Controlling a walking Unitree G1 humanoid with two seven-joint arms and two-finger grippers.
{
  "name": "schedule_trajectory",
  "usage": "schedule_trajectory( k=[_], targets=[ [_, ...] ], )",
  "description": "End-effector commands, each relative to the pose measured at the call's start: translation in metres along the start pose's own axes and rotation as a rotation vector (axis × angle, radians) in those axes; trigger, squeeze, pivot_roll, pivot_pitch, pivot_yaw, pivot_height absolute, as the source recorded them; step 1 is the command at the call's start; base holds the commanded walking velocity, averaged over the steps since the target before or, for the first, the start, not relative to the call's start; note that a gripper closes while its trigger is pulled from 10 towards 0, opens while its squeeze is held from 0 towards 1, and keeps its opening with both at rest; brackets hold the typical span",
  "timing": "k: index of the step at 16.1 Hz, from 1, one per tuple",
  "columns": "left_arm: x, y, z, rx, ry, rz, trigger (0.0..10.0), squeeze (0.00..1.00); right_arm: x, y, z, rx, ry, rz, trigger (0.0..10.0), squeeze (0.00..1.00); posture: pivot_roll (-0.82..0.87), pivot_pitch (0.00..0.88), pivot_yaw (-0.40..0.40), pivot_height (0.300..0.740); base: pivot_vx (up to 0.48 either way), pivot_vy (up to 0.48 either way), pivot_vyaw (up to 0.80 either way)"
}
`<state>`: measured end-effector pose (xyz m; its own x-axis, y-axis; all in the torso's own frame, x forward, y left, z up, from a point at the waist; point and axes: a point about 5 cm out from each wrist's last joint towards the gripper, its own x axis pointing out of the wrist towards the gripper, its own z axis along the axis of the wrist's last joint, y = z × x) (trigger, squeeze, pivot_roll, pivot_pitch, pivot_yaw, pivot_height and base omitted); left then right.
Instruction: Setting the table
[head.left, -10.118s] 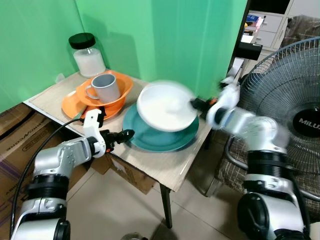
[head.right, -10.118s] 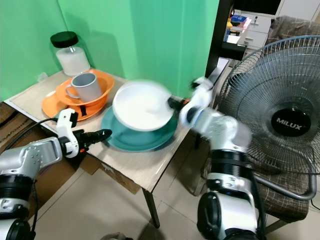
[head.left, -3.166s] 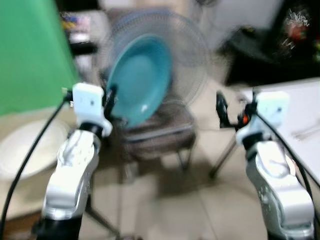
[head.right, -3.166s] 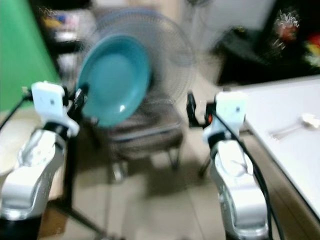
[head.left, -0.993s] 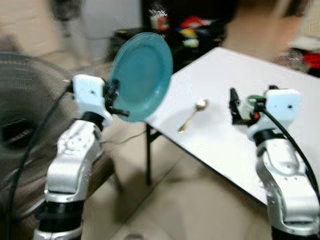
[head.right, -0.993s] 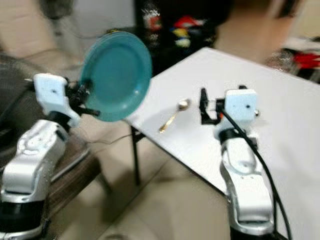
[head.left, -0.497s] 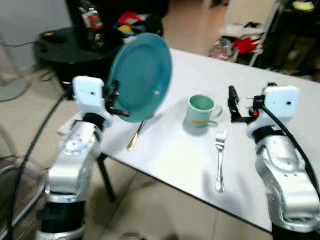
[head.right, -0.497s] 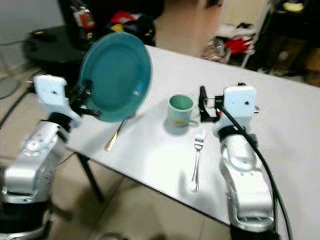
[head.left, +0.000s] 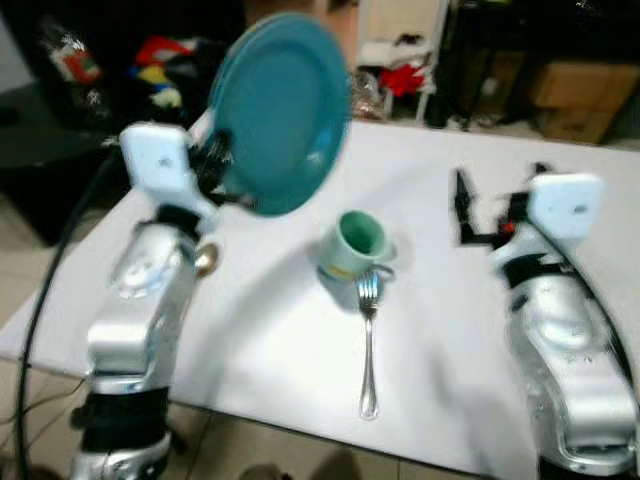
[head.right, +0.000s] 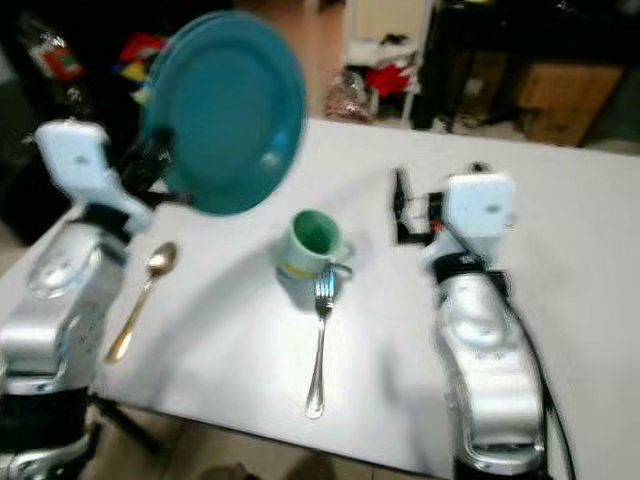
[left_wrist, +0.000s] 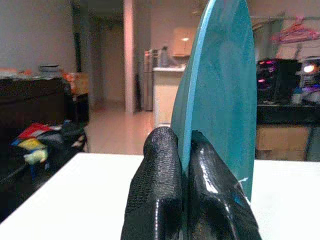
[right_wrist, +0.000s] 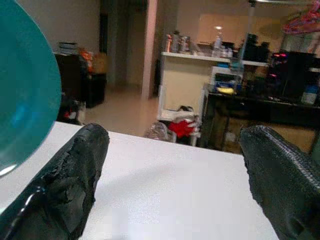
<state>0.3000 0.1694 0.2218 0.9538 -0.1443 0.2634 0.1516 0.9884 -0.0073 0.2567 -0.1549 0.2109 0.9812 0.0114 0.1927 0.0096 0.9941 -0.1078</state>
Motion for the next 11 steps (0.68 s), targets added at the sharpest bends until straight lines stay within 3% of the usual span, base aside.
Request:
schedule_trajectory(
  k=[1, 6, 11],
  targets=[
    [-0.003, 0.004, 0.006, 0.008, -0.032, -0.001, 10.0, 0.00, -0.002, 0.000, 0.005, 0.011, -0.028, 0.007, 10.0, 0.00, 0.04, 0.000, 0.042, 0.740, 0.000, 0.311, 0.00],
    [-0.008, 0.016, 0.010, 0.036, -0.035, 0.038, 10.0, 0.00, -0.003, 0.004, 0.008, 0.033, -0.048, 0.044, 10.0, 0.00, 0.05, 0.000, 0.030, 0.740, 0.000, 0.377, 0.00],
    [-0.020, 0.019, 0.008, 0.037, -0.012, 0.017, 10.0, 0.00, -0.005, 0.005, 0.008, 0.040, -0.051, 0.065, 10.0, 0.00, 0.06, 0.000, 0.029, 0.740, 0.000, 0.393, 0.00]
  ],
)
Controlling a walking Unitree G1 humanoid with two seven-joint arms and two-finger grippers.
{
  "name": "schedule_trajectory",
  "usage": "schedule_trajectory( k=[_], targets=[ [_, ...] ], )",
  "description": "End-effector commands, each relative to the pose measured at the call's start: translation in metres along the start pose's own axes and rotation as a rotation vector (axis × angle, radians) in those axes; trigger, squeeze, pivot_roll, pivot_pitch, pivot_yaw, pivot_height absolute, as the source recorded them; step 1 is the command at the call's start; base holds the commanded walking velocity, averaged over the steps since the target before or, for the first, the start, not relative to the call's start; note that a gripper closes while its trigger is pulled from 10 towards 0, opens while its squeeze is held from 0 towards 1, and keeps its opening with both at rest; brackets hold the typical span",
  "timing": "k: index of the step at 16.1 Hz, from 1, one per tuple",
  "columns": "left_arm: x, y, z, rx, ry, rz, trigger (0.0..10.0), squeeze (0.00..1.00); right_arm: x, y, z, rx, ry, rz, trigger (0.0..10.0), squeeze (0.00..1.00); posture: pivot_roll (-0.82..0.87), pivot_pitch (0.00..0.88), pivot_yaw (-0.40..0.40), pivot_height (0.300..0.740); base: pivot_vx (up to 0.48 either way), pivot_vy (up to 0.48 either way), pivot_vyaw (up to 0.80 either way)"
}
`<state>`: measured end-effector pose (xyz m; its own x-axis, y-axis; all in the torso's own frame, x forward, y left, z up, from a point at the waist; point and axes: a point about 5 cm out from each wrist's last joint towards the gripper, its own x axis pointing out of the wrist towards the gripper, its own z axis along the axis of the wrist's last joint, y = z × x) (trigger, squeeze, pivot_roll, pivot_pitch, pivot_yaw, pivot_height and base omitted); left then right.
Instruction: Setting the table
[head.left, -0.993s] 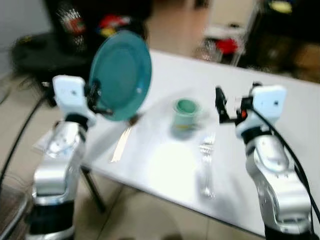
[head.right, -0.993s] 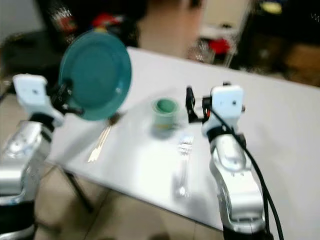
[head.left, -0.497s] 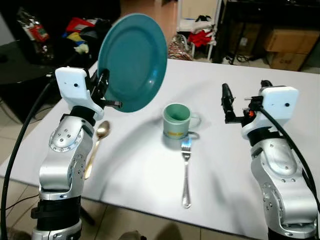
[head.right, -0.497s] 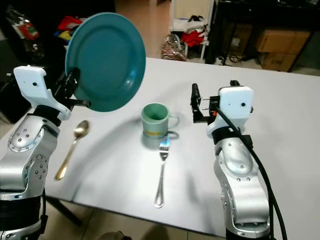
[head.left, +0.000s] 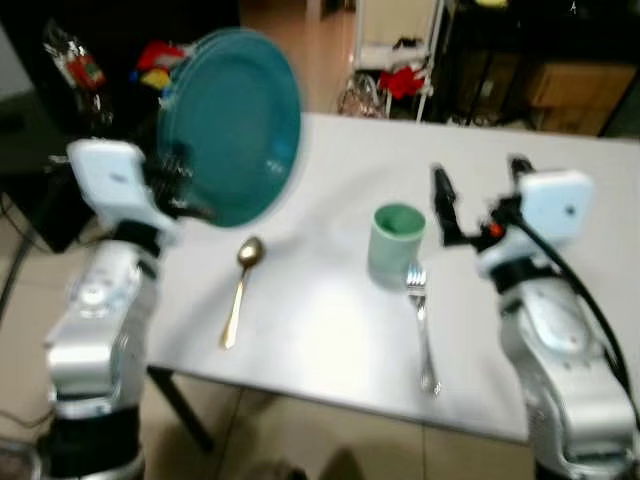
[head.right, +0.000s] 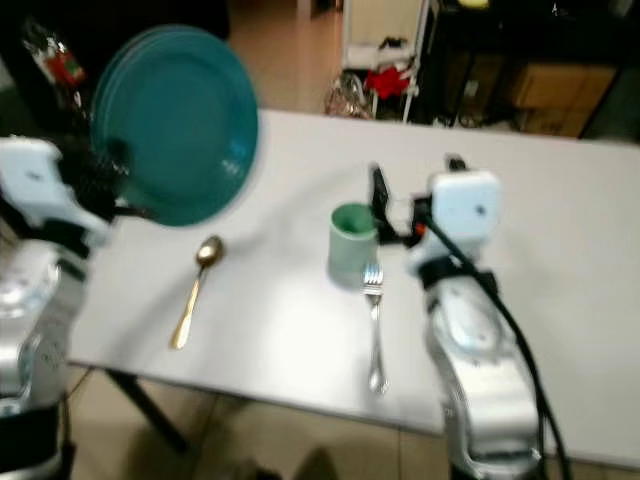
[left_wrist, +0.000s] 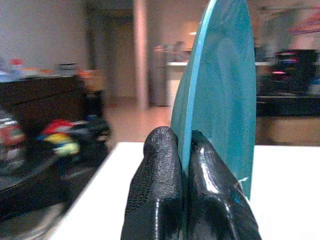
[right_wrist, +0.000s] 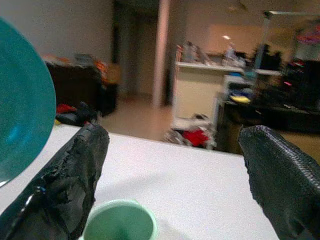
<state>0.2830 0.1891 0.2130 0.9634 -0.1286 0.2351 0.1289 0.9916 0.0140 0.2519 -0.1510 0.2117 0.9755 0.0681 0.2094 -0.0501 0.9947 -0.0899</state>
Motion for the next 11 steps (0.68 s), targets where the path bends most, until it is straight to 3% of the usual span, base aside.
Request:
schedule_trajectory(
  k=[1, 3, 5, 10, 11],
  targets=[
    [-0.001, 0.002, 0.010, 0.020, -0.037, -0.003, 10.0, 0.00, 0.000, 0.002, 0.005, 0.011, -0.025, 0.009, 10.0, 0.00, 0.06, 0.000, 0.028, 0.740, 0.000, 0.000, 0.00],
    [-0.010, -0.004, -0.001, 0.060, 0.010, -0.035, 10.0, 0.00, -0.004, -0.003, -0.004, 0.030, 0.028, -0.022, 10.0, 0.00, 0.06, 0.000, 0.027, 0.740, 0.000, -0.480, 0.00],
    [-0.014, -0.005, -0.006, 0.036, 0.035, -0.020, 10.0, 0.00, -0.007, -0.004, -0.009, 0.046, 0.066, -0.015, 10.0, 0.00, 0.06, 0.000, 0.029, 0.740, 0.000, -0.480, 0.00],
    [-0.016, 0.004, -0.007, -0.052, 0.063, 0.034, 10.0, 0.00, -0.009, -0.003, -0.016, 0.119, 0.123, 0.088, 10.0, 0.00, 0.07, 0.000, 0.033, 0.740, 0.000, 0.000, 0.00],
    [-0.015, 0.013, -0.012, -0.115, 0.124, 0.093, 10.0, 0.00, -0.010, -0.006, -0.016, 0.187, 0.143, 0.127, 10.0, 0.00, 0.07, 0.000, 0.034, 0.740, 0.000, 0.000, 0.00]
  ],
)
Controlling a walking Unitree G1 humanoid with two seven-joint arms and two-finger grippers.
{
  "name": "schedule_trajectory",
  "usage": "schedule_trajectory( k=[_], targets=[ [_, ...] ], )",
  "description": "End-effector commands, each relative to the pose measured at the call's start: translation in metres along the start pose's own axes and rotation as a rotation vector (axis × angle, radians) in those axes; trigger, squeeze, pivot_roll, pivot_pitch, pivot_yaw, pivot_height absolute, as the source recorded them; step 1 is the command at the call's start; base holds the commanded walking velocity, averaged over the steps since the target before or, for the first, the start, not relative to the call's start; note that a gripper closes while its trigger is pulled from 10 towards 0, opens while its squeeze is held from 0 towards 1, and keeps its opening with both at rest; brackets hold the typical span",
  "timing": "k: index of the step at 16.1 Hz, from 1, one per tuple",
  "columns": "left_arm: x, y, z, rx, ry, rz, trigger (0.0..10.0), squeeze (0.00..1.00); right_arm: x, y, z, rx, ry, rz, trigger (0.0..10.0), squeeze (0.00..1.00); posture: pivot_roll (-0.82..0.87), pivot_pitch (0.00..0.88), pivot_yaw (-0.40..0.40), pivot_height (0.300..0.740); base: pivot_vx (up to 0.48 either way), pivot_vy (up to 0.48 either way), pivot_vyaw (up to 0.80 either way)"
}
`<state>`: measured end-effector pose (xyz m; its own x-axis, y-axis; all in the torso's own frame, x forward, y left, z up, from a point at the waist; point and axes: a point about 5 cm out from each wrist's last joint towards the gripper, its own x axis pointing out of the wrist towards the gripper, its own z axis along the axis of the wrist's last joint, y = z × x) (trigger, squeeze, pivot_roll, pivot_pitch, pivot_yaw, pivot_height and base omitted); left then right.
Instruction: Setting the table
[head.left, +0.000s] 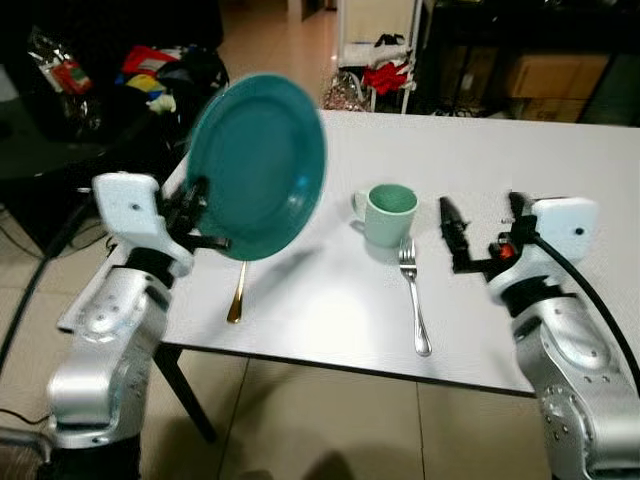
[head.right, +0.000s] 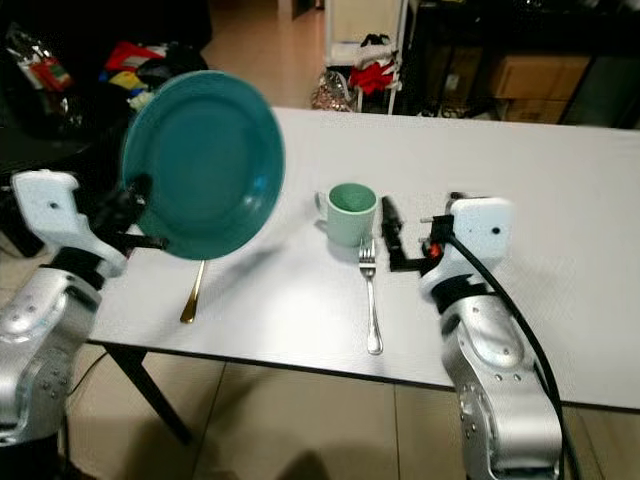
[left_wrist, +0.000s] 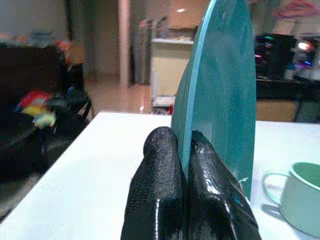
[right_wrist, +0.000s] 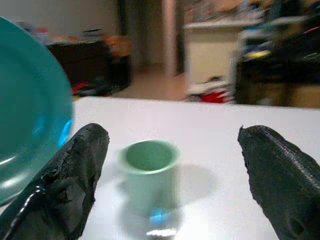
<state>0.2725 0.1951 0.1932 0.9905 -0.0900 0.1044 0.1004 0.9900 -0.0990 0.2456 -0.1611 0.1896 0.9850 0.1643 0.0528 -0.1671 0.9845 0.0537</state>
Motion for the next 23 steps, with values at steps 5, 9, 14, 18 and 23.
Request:
schedule_trajectory(
  k=[5, 9, 14, 18, 23],
  targets=[
    [0.009, 0.027, -0.003, -0.323, 0.167, 0.084, 10.0, 0.00, -0.006, 0.001, 0.006, 0.013, 0.058, 0.259, 10.0, 0.00, 0.08, 0.000, 0.033, 0.740, 0.000, 0.000, 0.00],
    [0.010, 0.019, -0.025, -0.462, 0.400, -0.040, 10.0, 0.00, -0.012, 0.008, 0.004, -0.014, 0.128, 0.468, 10.0, 0.00, 0.09, 0.000, 0.027, 0.740, 0.000, 0.000, 0.00],
    [0.011, 0.023, -0.042, -0.718, 0.542, -0.040, 10.0, 0.00, -0.018, 0.008, 0.002, -0.039, 0.179, 0.571, 10.0, 0.00, 0.09, 0.000, 0.029, 0.740, 0.000, 0.000, 0.00],
    [0.017, 0.006, -0.051, -0.811, 0.602, -0.089, 10.0, 0.00, -0.024, 0.012, -0.001, -0.032, 0.210, 0.608, 10.0, 0.00, 0.07, 0.000, 0.043, 0.740, 0.000, 0.000, 0.00],
    [0.011, -0.021, -0.056, -0.824, 0.710, -0.210, 10.0, 0.00, -0.032, 0.007, -0.004, -0.049, 0.250, 0.617, 10.0, 0.00, 0.07, 0.000, 0.055, 0.740, 0.000, 0.000, 0.00]
  ],
)
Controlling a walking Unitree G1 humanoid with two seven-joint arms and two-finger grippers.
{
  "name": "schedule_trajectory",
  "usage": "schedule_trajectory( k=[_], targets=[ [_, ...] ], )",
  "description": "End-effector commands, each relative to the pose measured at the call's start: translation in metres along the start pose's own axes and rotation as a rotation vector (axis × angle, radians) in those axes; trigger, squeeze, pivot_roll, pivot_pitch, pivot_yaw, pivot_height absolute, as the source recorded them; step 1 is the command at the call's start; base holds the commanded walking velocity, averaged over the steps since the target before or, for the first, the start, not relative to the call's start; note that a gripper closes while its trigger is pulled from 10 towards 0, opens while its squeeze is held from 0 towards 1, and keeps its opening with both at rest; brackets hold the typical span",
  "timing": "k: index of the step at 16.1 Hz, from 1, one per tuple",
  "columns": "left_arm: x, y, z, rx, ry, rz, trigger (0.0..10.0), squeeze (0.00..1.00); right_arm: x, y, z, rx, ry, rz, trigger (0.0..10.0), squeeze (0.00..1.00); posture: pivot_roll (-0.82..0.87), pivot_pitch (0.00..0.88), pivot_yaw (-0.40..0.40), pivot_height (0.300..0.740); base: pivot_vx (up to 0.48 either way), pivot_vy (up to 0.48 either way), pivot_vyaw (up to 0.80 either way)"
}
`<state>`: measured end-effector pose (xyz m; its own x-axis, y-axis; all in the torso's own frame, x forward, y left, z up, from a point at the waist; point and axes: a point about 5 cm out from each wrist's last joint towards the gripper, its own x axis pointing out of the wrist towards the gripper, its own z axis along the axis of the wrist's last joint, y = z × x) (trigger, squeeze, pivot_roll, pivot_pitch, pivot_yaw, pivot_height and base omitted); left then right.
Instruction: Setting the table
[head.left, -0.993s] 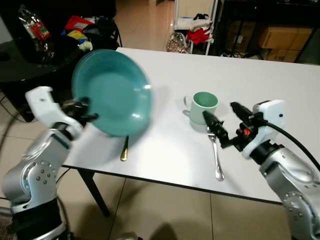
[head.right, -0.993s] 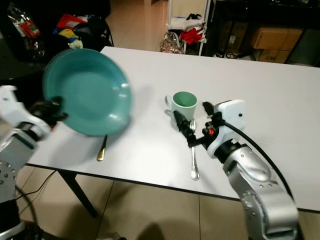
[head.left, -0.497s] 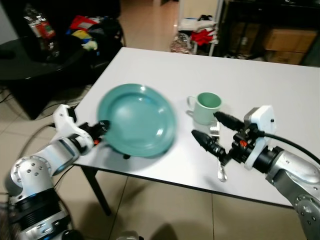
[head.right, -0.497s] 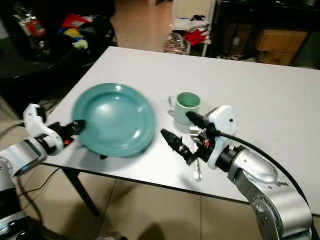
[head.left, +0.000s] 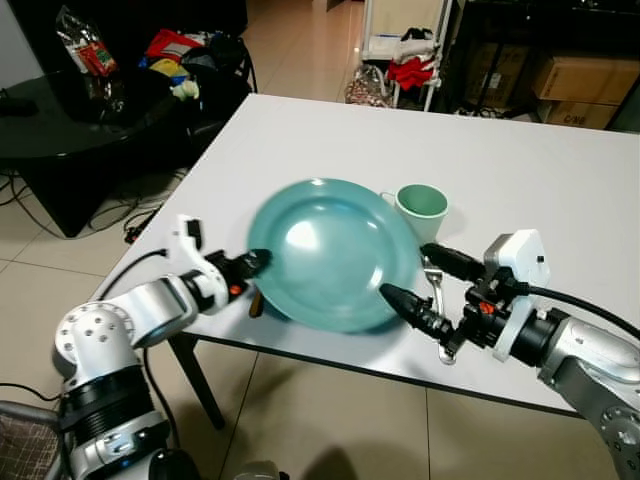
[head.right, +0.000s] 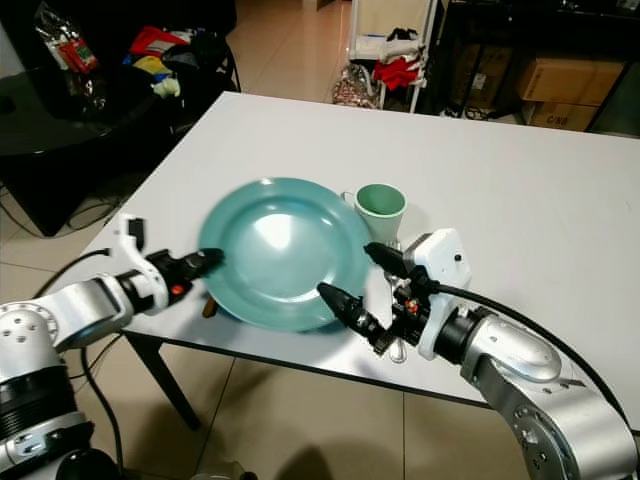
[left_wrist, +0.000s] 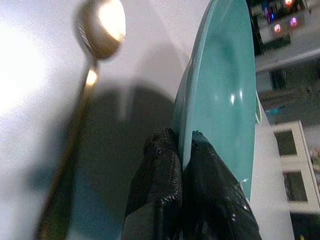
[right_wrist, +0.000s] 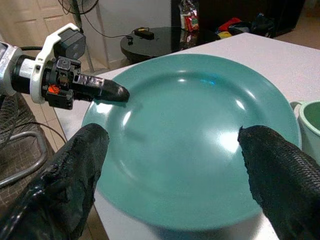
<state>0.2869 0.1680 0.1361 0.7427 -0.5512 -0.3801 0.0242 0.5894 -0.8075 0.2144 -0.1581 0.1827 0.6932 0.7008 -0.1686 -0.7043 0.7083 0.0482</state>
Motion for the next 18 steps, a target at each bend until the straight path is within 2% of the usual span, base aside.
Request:
schedule_trajectory(
  k=[1, 5, 9, 15, 18],
  targets=[
    [0.001, -0.004, -0.001, 0.021, 0.006, 0.009, 10.0, 0.00, -0.001, 0.000, 0.001, -0.010, 0.009, 0.002, 10.0, 0.00, 0.07, 0.000, 0.055, 0.740, 0.000, 0.000, 0.00],
    [0.006, 0.000, -0.012, 0.043, 0.065, 0.055, 10.0, 0.00, -0.001, 0.002, -0.001, -0.022, 0.030, 0.013, 10.0, 0.00, 0.07, 0.000, 0.054, 0.740, 0.000, 0.000, 0.00],
    [0.011, 0.006, -0.012, 0.035, 0.066, 0.106, 10.0, 0.00, -0.002, 0.001, -0.004, -0.035, 0.064, 0.015, 10.0, 0.00, 0.07, 0.000, 0.052, 0.740, 0.000, 0.000, 0.00],
    [0.023, 0.007, -0.016, -0.010, 0.088, 0.106, 10.0, 0.00, -0.007, -0.007, -0.021, -0.067, 0.195, -0.033, 10.0, 0.00, 0.06, 0.000, 0.055, 0.740, 0.000, 0.000, 0.00],
    [0.027, 0.006, -0.017, -0.017, 0.111, 0.109, 10.0, 0.02, -0.011, -0.005, -0.027, -0.096, 0.257, -0.011, 10.0, 0.00, 0.05, 0.000, 0.065, 0.740, 0.000, 0.000, 0.00]
  ],
)
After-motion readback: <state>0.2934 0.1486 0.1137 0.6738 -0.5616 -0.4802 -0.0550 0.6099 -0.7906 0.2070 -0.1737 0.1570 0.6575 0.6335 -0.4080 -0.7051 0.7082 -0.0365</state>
